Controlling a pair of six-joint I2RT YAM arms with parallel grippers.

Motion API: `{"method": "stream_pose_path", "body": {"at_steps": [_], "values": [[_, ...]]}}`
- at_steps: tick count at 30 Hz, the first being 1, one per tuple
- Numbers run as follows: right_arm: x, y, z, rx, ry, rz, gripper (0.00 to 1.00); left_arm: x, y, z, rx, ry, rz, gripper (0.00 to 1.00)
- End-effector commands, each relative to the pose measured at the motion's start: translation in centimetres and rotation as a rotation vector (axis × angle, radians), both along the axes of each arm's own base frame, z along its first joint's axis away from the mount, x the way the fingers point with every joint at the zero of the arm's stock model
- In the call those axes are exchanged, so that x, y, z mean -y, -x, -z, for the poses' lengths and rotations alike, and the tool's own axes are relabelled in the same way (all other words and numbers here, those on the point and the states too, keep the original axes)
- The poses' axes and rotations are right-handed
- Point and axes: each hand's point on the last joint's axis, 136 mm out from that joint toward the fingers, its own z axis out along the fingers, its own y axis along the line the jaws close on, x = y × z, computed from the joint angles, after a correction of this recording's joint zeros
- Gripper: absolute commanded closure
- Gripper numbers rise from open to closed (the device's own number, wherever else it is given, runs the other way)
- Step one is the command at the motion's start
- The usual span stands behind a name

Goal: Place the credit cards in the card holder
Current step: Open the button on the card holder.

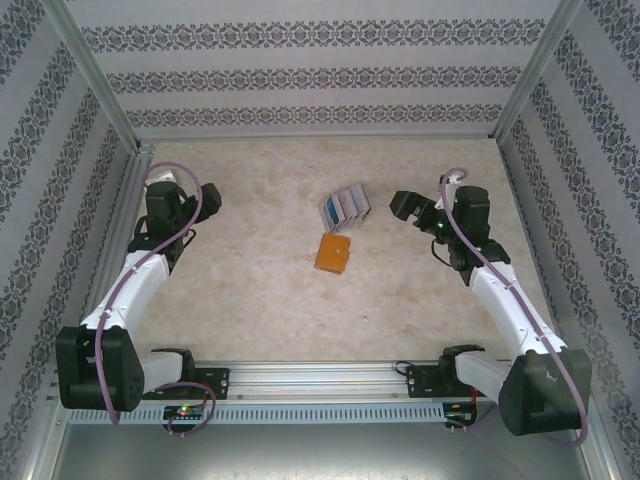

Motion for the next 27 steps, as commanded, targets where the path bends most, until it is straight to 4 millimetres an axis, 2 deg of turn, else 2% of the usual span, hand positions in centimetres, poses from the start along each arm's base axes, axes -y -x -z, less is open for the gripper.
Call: {"method": "stream_pose_path", "body": {"at_steps": [1,5,9,16,22,27], "values": [[-2.4,2.4,0.9,-0.111,0.081,-0.096,0.02,1.1,0.8,1.9,-0.073,0.092,0.001,0.01],[-4.7,4.3,2.9,-0.192,0.284,-0.193,0.02,2.0,0.9,3.2,-0.114,0.137,0.032,0.01],[-7.1,5.4,5.8,-0.276,0.416,-0.287,0.02,3.2,1.7,5.6,-0.193,0.172,0.065,0.01],[-11.1,4.4,10.2,-0.349,0.549,-0.382,0.02,5.1,2.3,7.8,-0.26,0.203,0.116,0.01],[-14.0,2.6,12.8,-0.395,0.633,-0.443,0.18,7.6,1.8,8.0,-0.271,0.212,0.197,0.01],[-15.3,1.9,14.5,-0.459,0.658,-0.512,0.39,10.4,1.5,9.1,-0.312,0.196,0.27,0.01]]}}
